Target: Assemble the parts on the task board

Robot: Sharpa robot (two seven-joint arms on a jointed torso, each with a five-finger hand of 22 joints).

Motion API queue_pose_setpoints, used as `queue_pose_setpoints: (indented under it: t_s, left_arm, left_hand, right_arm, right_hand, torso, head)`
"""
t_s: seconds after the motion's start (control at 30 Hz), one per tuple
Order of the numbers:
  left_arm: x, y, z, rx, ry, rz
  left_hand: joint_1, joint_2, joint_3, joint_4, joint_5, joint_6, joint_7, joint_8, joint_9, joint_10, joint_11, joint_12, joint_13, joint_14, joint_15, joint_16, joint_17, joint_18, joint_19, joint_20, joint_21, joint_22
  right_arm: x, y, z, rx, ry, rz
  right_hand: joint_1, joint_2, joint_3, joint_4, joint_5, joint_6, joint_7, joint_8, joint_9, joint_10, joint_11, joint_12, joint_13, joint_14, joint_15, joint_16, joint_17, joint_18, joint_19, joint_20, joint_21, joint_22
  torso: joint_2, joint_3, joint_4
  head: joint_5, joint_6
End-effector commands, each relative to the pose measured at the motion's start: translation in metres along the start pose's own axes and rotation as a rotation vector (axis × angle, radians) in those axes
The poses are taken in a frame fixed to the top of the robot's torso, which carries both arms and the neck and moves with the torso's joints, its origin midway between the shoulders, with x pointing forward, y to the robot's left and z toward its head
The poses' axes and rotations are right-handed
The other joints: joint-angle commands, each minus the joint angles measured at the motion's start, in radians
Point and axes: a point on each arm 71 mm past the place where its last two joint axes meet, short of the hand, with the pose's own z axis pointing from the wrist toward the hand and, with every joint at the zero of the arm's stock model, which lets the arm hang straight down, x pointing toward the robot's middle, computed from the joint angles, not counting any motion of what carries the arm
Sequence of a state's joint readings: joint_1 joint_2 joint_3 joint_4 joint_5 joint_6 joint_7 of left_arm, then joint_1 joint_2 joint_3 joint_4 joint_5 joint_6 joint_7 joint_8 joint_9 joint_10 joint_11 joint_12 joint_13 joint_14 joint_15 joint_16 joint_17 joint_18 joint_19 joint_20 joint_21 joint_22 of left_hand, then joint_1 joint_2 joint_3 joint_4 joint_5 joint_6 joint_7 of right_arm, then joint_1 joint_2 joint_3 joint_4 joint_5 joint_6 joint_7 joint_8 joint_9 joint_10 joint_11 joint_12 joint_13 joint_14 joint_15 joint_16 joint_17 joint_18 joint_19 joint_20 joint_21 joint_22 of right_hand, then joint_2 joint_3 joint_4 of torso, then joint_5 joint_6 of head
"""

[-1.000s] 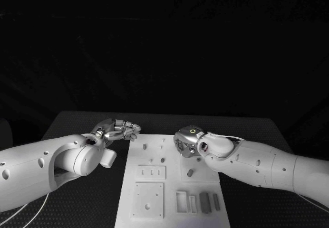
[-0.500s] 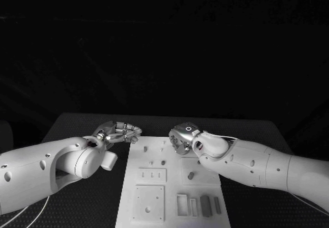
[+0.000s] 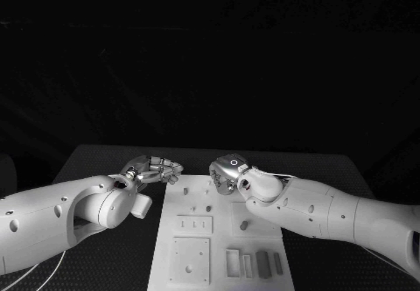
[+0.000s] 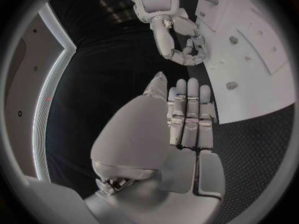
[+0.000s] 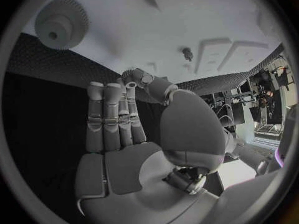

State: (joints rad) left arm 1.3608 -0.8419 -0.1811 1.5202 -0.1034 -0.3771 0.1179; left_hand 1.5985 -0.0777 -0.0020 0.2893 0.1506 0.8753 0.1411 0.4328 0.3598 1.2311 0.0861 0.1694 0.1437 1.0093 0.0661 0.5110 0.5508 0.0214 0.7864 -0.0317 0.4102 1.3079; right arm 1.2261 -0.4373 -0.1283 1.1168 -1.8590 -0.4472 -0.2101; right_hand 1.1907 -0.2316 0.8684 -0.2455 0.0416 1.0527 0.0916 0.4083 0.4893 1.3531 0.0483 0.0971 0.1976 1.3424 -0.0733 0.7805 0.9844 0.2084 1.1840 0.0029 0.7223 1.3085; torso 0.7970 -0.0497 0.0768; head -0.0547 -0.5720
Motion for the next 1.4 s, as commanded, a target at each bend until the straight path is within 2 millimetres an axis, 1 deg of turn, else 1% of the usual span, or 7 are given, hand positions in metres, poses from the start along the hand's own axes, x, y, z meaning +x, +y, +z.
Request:
queue_pose_setpoints:
  t_s: [0.03, 0.1, 0.23, 0.5, 0.8, 1.13, 1.4]
  left_arm:
    - [0.002, -0.003, 0.001, 0.012, 0.017, 0.001]
    - [0.003, -0.003, 0.0, 0.013, 0.018, 0.0]
    - [0.003, -0.005, -0.001, 0.016, 0.019, 0.0]
    - [0.004, -0.008, -0.002, 0.022, 0.022, 0.001]
    - [0.006, -0.012, -0.003, 0.029, 0.029, 0.002]
    - [0.008, -0.014, -0.003, 0.033, 0.032, 0.003]
    - [0.007, -0.014, -0.002, 0.032, 0.03, 0.004]
  left_hand:
    - [-0.01, -0.003, 0.004, 0.002, 0.001, 0.0, 0.008, -0.005, 0.001, -0.001, 0.006, -0.004, 0.002, 0.004, 0.004, -0.006, 0.002, 0.014, -0.006, 0.001, 0.005, 0.02]
    - [-0.01, -0.003, 0.004, 0.002, 0.001, 0.0, 0.008, -0.005, 0.002, -0.001, 0.006, -0.004, 0.002, 0.004, 0.004, -0.006, 0.002, 0.014, -0.006, 0.001, 0.005, 0.02]
    - [-0.01, -0.003, 0.004, 0.002, 0.001, 0.0, 0.008, -0.005, 0.002, -0.001, 0.006, -0.004, 0.002, 0.005, 0.004, -0.007, 0.002, 0.014, -0.006, 0.001, 0.005, 0.02]
    - [-0.011, -0.003, 0.004, 0.002, 0.001, 0.001, 0.009, -0.006, 0.003, 0.0, 0.006, -0.005, 0.002, 0.005, 0.004, -0.007, 0.003, 0.014, -0.006, 0.001, 0.006, 0.02]
    - [-0.01, -0.004, 0.005, 0.001, 0.001, 0.001, 0.009, -0.006, 0.003, 0.0, 0.006, -0.005, 0.003, 0.005, 0.004, -0.008, 0.004, 0.014, -0.007, 0.001, 0.006, 0.02]
    - [-0.011, -0.005, 0.005, 0.001, 0.001, 0.001, 0.009, -0.007, 0.004, 0.0, 0.006, -0.006, 0.003, 0.004, 0.004, -0.008, 0.005, 0.014, -0.007, 0.001, 0.007, 0.02]
    - [-0.011, -0.005, 0.006, 0.002, 0.0, 0.001, 0.009, -0.008, 0.004, 0.0, 0.006, -0.007, 0.003, 0.005, 0.004, -0.009, 0.005, 0.014, -0.008, 0.001, 0.007, 0.02]
  right_arm:
    - [-0.005, -0.001, 0.003, 0.014, -0.025, -0.022]
    - [-0.006, 0.0, 0.005, 0.013, -0.027, -0.023]
    - [-0.006, 0.002, 0.007, 0.014, -0.029, -0.024]
    - [-0.006, 0.007, 0.012, 0.011, -0.032, -0.026]
    - [-0.005, 0.008, 0.015, 0.012, -0.03, -0.03]
    - [-0.005, 0.012, 0.017, 0.003, -0.027, -0.029]
    - [-0.004, 0.016, 0.019, -0.005, -0.021, -0.029]
  right_hand:
    - [0.011, 0.008, 0.009, 0.001, 0.007, 0.007, 0.0, 0.001, 0.002, 0.044, -0.021, 0.014, 0.06, -0.004, -0.009, 0.004, 0.001, 0.053, -0.001, -0.006, 0.005, 0.024]
    - [0.01, 0.008, 0.009, 0.001, 0.007, 0.007, 0.0, 0.001, 0.002, 0.044, -0.021, 0.014, 0.061, -0.004, -0.009, 0.004, 0.001, 0.053, -0.002, -0.006, 0.006, 0.024]
    - [0.01, 0.008, 0.011, 0.002, 0.007, 0.007, 0.0, 0.001, 0.002, 0.044, -0.021, 0.014, 0.061, -0.005, -0.009, 0.004, 0.001, 0.053, -0.002, -0.006, 0.007, 0.024]
    - [0.01, 0.007, 0.013, 0.003, 0.007, 0.007, 0.0, 0.0, 0.003, 0.044, -0.021, 0.013, 0.062, -0.005, -0.009, 0.005, 0.002, 0.053, -0.003, -0.006, 0.01, 0.023]
    - [0.011, 0.006, 0.015, 0.004, 0.007, 0.007, 0.0, -0.001, 0.004, 0.044, -0.021, 0.012, 0.063, -0.005, -0.009, 0.006, 0.002, 0.053, -0.004, -0.007, 0.012, 0.023]
    - [0.011, 0.005, 0.017, 0.004, 0.007, 0.007, 0.0, -0.001, 0.005, 0.044, -0.021, 0.011, 0.064, -0.005, -0.009, 0.007, 0.002, 0.053, -0.004, -0.007, 0.014, 0.023]
    - [0.011, 0.004, 0.019, 0.005, 0.007, 0.007, 0.0, -0.002, 0.005, 0.044, -0.021, 0.011, 0.064, -0.005, -0.009, 0.008, 0.002, 0.053, -0.005, -0.007, 0.015, 0.023]
  torso:
    - [0.001, -0.0012, 0.0004]
    - [0.003, -0.0019, 0.0029]
    - [0.005, -0.0006, 0.001]
    - [0.012, -0.0013, 0.005]
    - [0.022, -0.0029, 0.0131]
    - [0.032, -0.0054, 0.0157]
    - [0.033, -0.0051, 0.0147]
  head:
    - [0.002, -0.001]
    - [0.0, -0.002]
    - [0.006, 0.0]
    - [0.004, 0.003]
    - [0.002, 0.006]
    - [-0.001, 0.008]
    - [0.0, 0.006]
